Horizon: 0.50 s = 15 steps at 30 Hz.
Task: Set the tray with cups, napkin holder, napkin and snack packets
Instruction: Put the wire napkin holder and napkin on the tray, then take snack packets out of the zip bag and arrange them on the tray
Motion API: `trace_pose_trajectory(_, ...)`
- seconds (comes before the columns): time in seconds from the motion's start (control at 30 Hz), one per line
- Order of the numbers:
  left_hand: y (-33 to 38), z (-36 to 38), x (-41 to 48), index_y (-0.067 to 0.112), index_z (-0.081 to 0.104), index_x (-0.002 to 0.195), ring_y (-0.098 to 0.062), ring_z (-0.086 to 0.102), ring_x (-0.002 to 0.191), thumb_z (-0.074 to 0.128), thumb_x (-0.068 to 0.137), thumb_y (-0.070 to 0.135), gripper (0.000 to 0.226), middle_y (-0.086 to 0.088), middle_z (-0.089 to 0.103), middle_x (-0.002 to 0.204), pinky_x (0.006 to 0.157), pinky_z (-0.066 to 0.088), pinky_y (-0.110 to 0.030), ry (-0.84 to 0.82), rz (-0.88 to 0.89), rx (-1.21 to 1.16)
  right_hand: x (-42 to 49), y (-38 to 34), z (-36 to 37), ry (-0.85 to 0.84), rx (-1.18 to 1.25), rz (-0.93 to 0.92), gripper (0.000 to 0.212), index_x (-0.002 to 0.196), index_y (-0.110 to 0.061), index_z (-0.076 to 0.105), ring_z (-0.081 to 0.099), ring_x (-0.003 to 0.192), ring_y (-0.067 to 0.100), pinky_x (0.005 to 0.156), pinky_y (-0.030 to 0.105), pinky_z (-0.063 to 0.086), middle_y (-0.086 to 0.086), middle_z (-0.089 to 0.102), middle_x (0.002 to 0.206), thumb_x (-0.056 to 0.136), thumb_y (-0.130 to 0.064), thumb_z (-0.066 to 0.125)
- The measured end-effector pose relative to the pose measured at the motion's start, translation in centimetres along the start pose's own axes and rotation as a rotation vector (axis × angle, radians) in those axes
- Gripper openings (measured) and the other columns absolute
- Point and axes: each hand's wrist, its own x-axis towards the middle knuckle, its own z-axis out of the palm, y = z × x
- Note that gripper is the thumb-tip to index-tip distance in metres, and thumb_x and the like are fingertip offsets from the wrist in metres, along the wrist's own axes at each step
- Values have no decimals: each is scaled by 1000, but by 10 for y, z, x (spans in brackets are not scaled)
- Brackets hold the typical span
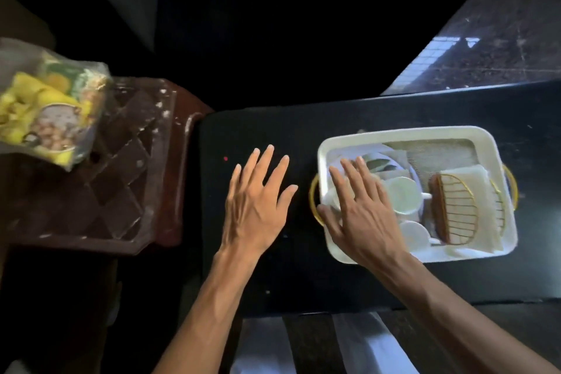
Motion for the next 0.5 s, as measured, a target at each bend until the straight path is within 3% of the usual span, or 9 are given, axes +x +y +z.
trace_pose_trajectory(0.17, -85, -43, -29, 20, 49, 150, -30, 31, 153, 44, 102, 45, 54, -9, 37, 163, 121, 32, -53, 114, -155, -16, 23, -74, 15, -24, -65, -98, 82, 159, -22, 18, -5, 155, 22, 122, 51, 19, 1, 10, 168, 93, -71, 20)
trace_pose_trajectory(0.3, -156, -80, -48, 12, 59, 141, -35, 44, 144, 58, 99, 32, 46, -14, 50, 154, 115, 40, -52, 312, -265, -83, 42, -134, 19, -52, -98, -167, 86, 158, -18, 24, -3, 155, 24, 120, 56, 21, 5, 13, 167, 91, -72, 20)
trace_pose_trajectory(0.43, -235, -116, -54, 5, 64, 134, -36, 56, 133, 61, 96, 28, 44, -19, 59, 142, 112, 43, -45, 542, -405, -119, 61, -198, 22, -56, -104, -245, 89, 159, -18, 15, -11, 154, 24, 122, 56, 15, 5, 5, 168, 92, -75, 14)
trace_pose_trajectory(0.5, -273, -130, -50, 5, 61, 137, -35, 59, 129, 60, 98, 25, 43, -18, 61, 139, 109, 46, -46, 609, -560, -247, 70, -227, 24, -62, -99, -275, 89, 159, -19, 11, -13, 154, 24, 123, 55, 13, 5, 2, 168, 91, -76, 12)
